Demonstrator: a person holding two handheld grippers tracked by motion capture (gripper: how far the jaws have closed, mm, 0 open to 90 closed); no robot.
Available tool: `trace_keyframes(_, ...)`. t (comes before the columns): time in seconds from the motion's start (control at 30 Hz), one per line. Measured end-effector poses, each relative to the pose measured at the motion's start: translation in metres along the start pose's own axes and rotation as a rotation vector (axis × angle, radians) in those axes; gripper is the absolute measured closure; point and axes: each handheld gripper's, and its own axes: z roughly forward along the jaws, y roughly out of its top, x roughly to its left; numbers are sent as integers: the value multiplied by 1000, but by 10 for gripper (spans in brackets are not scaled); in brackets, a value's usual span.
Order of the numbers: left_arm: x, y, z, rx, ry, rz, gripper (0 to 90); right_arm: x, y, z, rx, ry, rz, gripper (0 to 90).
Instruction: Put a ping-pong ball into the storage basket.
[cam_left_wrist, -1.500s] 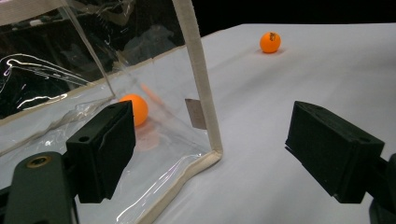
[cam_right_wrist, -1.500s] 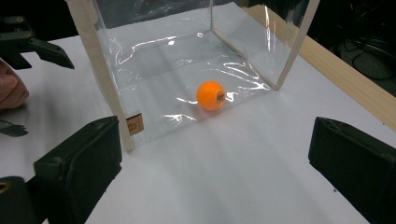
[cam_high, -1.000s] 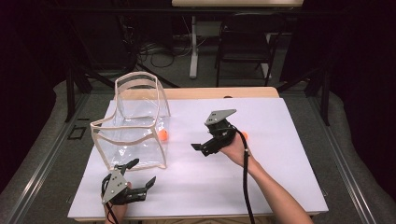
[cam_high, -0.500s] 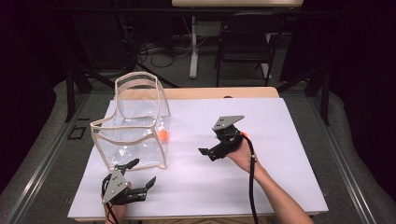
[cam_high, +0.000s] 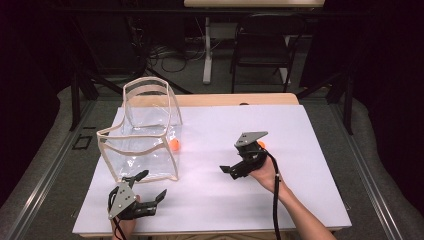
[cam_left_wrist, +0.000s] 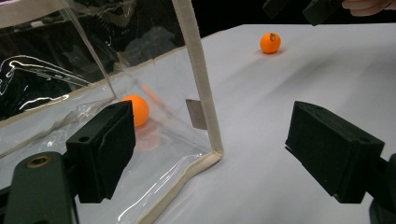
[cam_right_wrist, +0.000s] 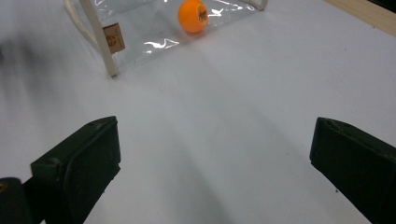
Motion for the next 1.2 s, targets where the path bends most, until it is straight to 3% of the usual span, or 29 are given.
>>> trace_keyframes(0.23,0,0,0,-1,0,1,155,-4,-15,-5,17,-15,20,16)
trace_keyframes(0.7,1,0,0,-1,-1,-3,155,-6,-25,-14,34,-48,32,15)
trace_keyframes(1.0,0,0,0,-1,1,-6,155,-16,-44,-28,37,-91,76,13)
trace_keyframes(1.2,0,0,0,-1,0,-5,155,-21,-47,-31,44,-112,76,10)
